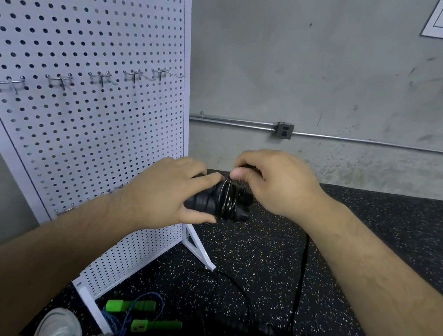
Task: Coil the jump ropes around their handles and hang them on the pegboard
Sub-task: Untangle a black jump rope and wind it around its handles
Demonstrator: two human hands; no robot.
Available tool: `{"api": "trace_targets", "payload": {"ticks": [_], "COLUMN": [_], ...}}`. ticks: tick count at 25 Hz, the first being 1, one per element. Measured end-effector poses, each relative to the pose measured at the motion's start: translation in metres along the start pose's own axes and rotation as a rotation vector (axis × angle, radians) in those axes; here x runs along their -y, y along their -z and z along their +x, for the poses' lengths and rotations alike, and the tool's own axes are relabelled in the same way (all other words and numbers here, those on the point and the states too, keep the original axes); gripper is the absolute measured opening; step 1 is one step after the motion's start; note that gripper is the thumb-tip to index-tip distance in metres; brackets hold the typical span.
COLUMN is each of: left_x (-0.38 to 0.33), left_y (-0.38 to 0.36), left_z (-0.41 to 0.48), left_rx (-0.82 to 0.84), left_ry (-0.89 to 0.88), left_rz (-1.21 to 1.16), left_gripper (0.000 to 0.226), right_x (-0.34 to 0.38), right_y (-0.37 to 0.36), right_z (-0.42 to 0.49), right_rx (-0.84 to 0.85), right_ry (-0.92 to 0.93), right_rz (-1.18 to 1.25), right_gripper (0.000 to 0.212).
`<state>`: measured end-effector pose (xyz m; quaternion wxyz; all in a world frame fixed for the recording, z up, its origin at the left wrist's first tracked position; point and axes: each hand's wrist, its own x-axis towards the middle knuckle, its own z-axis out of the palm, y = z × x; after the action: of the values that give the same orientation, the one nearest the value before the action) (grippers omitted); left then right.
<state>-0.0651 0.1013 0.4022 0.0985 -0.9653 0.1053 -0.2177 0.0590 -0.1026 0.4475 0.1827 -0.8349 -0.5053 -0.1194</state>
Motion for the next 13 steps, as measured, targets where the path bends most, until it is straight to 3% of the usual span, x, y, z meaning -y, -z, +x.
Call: {"api": "trace_targets", "payload": {"ticks": [3,9,11,13], "left_x": [-0.01,-0.03,-0.027,-0.015], "left_y": [0.011,0.042,0.044,0.04], "left_z": [-0.001,-0.002,-0.005,-0.007], "left_rx": [-0.017,-0.02,-0.047,-0.078], "left_ry": [-0.006,0.077,0.119,0.193], "left_rz": [-0.158,-0.418,-0.44,-0.404], "left_gripper": [0.074,0.056,0.056,0.059], "right_x": [-0.014,-0.021,-0.008,0.008], "right_y": [-0.003,-0.015,-0.028,-0.05], "right_z": [0.002,0.004,-0.004,-0.01], "right_rx": [-0.003,0.078,0.188,0.252], "right_ry": [-0.049,-0.17,-0.233,-0.223], "right_rz": [0.199,0.894,0.862,0.676], "right_gripper": [0.028,0.01,0.028,0.025]}}
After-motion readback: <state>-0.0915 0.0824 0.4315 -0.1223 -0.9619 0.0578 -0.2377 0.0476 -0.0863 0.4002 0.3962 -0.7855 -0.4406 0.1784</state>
